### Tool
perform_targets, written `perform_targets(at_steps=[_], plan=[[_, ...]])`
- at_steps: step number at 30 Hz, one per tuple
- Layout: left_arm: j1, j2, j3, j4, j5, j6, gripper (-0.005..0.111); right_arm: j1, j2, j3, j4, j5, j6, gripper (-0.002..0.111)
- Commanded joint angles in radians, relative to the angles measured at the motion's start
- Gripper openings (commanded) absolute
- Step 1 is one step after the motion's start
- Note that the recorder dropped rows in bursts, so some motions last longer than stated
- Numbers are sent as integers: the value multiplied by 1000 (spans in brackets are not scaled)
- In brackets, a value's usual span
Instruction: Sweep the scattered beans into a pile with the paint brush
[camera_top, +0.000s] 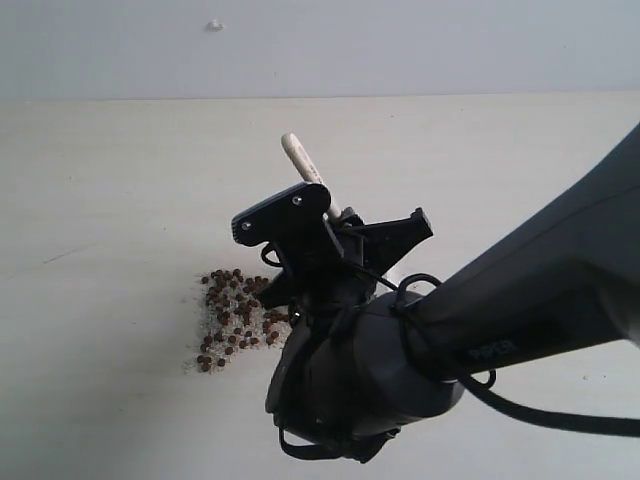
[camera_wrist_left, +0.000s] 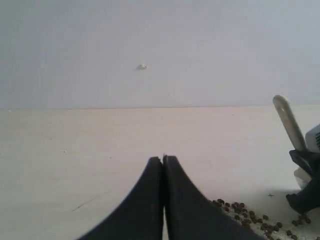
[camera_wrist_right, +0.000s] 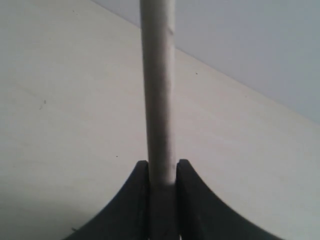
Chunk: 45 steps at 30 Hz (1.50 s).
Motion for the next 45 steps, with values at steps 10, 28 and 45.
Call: perform_targets(at_steps=[10, 28, 45], plan=[[-5, -7, -2, -10, -9, -5, 0, 1, 0, -88, -8, -163, -42, 0], [-5, -7, -2, -10, -9, -5, 0, 77, 0, -181, 20, -195, -31, 0], [-5, -7, -2, -10, -9, -5, 0, 127, -90, -260, 165, 106, -346, 0]])
